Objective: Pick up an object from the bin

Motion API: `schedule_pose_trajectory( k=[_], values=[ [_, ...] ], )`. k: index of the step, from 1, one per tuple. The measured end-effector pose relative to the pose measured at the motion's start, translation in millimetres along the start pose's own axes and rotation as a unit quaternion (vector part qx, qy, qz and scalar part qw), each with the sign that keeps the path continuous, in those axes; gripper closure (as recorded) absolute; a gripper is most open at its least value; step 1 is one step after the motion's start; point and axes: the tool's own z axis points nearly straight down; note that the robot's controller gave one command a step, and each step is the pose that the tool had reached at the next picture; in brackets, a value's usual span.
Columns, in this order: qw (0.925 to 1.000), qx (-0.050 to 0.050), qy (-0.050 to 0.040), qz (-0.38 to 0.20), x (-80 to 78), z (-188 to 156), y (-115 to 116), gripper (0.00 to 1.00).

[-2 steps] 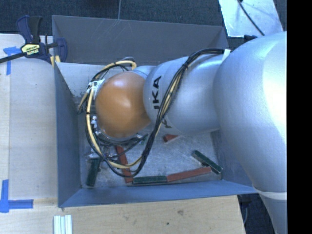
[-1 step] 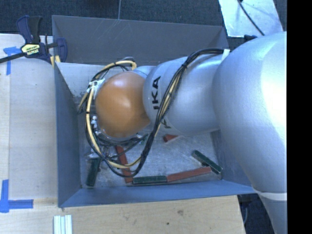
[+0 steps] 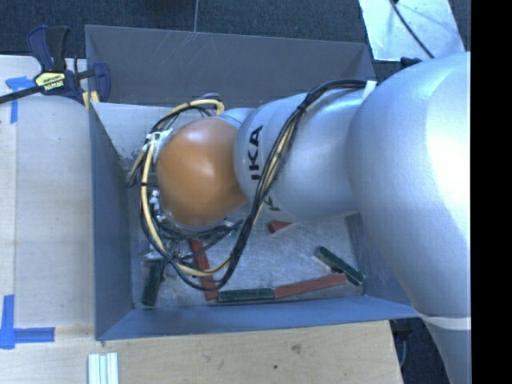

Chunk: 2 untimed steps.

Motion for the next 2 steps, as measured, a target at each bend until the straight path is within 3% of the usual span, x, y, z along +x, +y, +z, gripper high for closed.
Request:
schedule_pose_trajectory(
  k=[1, 2],
  values=[
    [0.9997, 0.000, 0.0009, 0.026, 27.1, -30, 33, 1.00],
    [1.0000, 0.004, -0.0027, 0.008, -5.3, -150, 12, 1.00]
  ],
)
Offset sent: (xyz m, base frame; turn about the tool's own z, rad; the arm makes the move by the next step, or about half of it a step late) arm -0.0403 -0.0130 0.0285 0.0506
